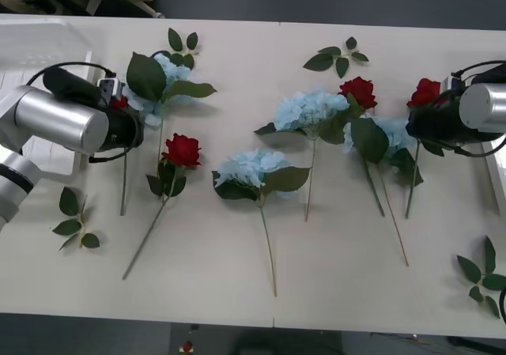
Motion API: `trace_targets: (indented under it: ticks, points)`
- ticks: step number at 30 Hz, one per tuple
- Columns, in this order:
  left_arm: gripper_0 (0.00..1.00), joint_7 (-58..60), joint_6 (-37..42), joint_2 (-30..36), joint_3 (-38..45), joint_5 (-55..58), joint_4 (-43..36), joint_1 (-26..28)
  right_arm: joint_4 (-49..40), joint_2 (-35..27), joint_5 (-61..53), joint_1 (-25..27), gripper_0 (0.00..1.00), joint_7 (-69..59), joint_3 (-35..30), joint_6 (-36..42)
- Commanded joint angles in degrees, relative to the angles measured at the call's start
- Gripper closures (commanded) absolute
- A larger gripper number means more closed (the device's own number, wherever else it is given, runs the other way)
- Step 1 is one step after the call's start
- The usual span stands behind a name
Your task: Put the red flowers into the right box and the blue flowers into the left box
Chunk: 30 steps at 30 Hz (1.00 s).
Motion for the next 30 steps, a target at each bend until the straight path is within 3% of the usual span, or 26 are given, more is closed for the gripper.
trace_targets:
  ticks: [1, 11, 17, 30]
  points:
    - [1.00, -6.58, 0.39, 5.71, 0.95, 6.03, -9.24, 0.90, -6.42, -4.07, -0.13, -2.13, 1.00, 1.21, -0.84, 2.62]
    - [1.00, -14.93, 0.39, 9.93, 9.57, 16.67, -28.22, 11.27, -16.00, -10.48, 4.80, -2.13, 1.00, 3.76, -2.25, 10.97]
    - [1.00, -22.13, 0.39, 12.65, 16.51, 23.43, -37.36, 20.15, -16.44, -13.30, 9.63, -2.13, 1.00, 14.13, -7.35, 15.10]
    - [1.00, -37.69, -2.25, 6.06, 21.78, 39.96, -41.06, 19.53, -5.98, -19.54, 11.39, -2.13, 1.00, 27.93, -11.74, 12.64]
